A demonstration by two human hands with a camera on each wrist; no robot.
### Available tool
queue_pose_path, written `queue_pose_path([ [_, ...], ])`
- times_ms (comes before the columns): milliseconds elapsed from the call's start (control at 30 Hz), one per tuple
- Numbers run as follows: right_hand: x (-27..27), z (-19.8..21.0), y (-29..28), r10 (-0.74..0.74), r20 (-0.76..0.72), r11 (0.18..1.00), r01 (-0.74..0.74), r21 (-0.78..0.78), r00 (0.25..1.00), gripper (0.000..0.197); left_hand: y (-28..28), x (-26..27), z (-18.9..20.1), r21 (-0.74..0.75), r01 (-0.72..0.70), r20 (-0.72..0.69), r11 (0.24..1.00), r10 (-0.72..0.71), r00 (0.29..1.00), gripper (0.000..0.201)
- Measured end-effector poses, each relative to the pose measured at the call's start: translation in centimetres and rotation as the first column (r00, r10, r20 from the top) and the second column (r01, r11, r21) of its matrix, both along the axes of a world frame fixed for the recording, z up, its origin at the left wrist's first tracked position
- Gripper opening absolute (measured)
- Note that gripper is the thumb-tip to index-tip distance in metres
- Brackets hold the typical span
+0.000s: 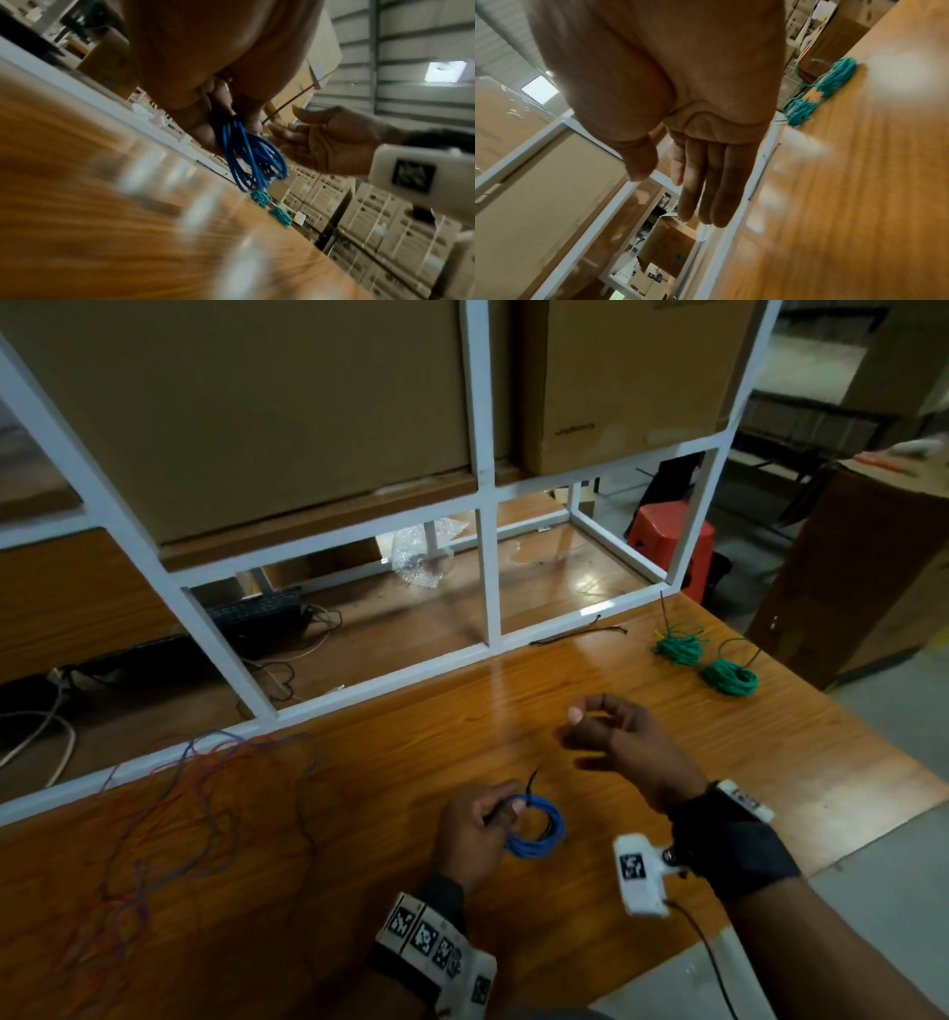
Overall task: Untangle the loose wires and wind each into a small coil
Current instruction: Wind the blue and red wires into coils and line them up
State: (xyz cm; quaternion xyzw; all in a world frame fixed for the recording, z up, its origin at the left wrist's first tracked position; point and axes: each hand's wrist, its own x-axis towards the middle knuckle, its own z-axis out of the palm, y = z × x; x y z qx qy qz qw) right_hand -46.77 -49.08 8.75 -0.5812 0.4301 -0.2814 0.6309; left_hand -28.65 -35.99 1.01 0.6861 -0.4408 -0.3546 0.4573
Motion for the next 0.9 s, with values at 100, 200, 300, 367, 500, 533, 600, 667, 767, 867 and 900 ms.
queue_pose_path([
  [100,-1.5,-2.1,1.7,0.033,-0.008,0.995,-0.032,0.098,0.999,0.040,-1.1,-1.3,0.2,0.041,-0.110,-0.261,0.993,0.117,0.958,0.021],
  [200,-3.2,-3.1,2.4,0.094,-0.023,0.986,-0.090,0.141,0.995,0.042,-3.2,-2.9,1.5,0.034,-0.145,-0.425,0.989,0.145,0.893,0.023],
  [300,-5.3,-3.2,1.6,0.050,0.050,0.990,-0.056,0.133,0.997,0.033,-5.5,-5.0,3.3,0.040,-0.118,-0.471,0.992,0.123,0.873,0.026],
  [367,-7.3,-3.5,-0.3,-0.043,0.025,0.992,0.039,0.118,0.999,0.028,-7.6,-6.7,3.6,0.048,-0.079,-0.452,0.996,0.092,0.887,0.033],
  [500,-12.2,-4.6,-5.8,-0.323,0.011,0.939,0.319,0.127,0.946,0.016,-12.0,-9.6,2.7,0.097,0.040,-0.266,0.995,-0.013,0.964,0.046],
  [533,-13.7,-4.9,-7.3,-0.398,0.003,0.909,0.394,0.139,0.917,0.014,-12.8,-10.2,2.1,0.125,0.068,-0.200,0.990,-0.041,0.979,0.040],
  [600,-16.8,-5.8,-10.3,-0.523,-0.028,0.837,0.520,0.169,0.852,0.015,-13.8,-11.3,0.4,0.208,0.107,-0.072,0.972,-0.094,0.993,0.024],
  [667,-19.8,-7.1,-13.1,-0.626,-0.058,0.753,0.622,0.215,0.778,0.016,-14.3,-12.0,-1.5,0.285,0.111,-0.006,0.952,-0.114,0.993,0.018],
  [767,-23.2,-9.0,-15.9,-0.689,-0.183,0.671,0.713,0.203,0.701,0.018,-13.9,-12.3,-2.8,0.307,0.034,0.014,0.951,-0.040,0.999,0.012],
  [867,-25.0,-10.3,-17.3,-0.657,-0.318,0.675,0.721,0.156,0.684,0.030,-13.2,-12.6,-2.9,0.310,0.007,0.076,0.951,-0.032,0.997,0.012],
  [900,-25.2,-10.5,-17.5,-0.648,-0.336,0.680,0.718,0.149,0.684,0.034,-12.9,-12.7,-2.8,0.314,0.004,0.094,0.949,-0.035,0.995,0.013],
])
